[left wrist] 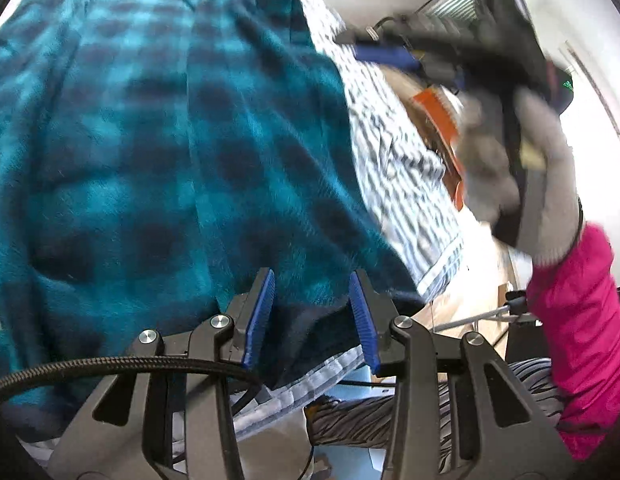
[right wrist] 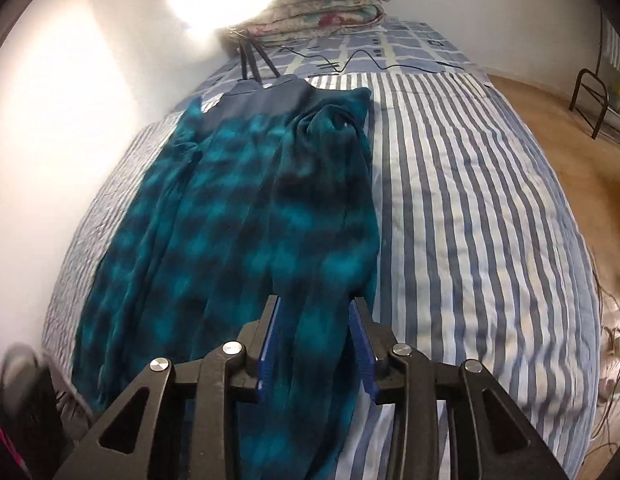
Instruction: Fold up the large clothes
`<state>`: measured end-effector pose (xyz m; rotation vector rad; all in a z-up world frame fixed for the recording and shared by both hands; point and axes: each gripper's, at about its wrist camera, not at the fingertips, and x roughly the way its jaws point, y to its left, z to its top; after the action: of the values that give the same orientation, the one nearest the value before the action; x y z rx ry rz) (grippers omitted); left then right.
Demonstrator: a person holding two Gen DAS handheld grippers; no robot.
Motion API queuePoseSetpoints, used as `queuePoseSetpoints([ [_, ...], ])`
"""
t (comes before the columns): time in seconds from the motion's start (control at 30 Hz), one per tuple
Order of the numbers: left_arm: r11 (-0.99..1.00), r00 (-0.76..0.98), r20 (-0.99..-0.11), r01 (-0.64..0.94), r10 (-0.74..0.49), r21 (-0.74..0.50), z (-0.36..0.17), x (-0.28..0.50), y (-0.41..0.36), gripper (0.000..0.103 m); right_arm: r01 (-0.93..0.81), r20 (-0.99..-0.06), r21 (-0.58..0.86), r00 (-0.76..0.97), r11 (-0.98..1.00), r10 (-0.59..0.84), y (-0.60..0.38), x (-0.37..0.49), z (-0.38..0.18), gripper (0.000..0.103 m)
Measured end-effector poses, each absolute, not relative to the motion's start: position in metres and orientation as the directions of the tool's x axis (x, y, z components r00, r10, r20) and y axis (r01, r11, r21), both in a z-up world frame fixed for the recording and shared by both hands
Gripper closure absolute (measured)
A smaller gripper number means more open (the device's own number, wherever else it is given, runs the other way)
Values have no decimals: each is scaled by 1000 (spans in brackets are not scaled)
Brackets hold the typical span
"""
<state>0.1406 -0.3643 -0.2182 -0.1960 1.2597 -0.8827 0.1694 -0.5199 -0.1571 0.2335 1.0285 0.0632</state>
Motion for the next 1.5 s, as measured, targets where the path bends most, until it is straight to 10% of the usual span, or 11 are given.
queuePoseSetpoints([
  [0.17,666,48,-766,531,-641,-524,-218,132,-375,64,89,-880,224,446,971,162,-520,207,-187,68],
  [0.27,663,48,-773,549,-632,-509,-219,130,-376,64,97,-901,203,408,974,147,-520,212,-201,103],
  [0.53,649,44,-772,572,-634,-501,-216,121,-374,64,126,-858,317,461,940,227,-561,199,-196,102],
  [0.7,618,75,-733,599,-677,-509,-196,114,-378,64,80,-820,283,537,956,198,-547,209,-172,73],
  [1.0,601,20,-738,595,-675,-533,-210,114,-396,64,-59,-748,313,600,948,284,-526,267,-159,77],
  [1.27,597,-4,-750,602,-661,-530,-222,113,-396,64,130,-856,174,510,976,85,-567,318,-225,90],
  [1.5,588,25,-736,621,-676,-519,-198,100,-363,64,156,-841,179,537,971,68,-583,298,-215,80],
])
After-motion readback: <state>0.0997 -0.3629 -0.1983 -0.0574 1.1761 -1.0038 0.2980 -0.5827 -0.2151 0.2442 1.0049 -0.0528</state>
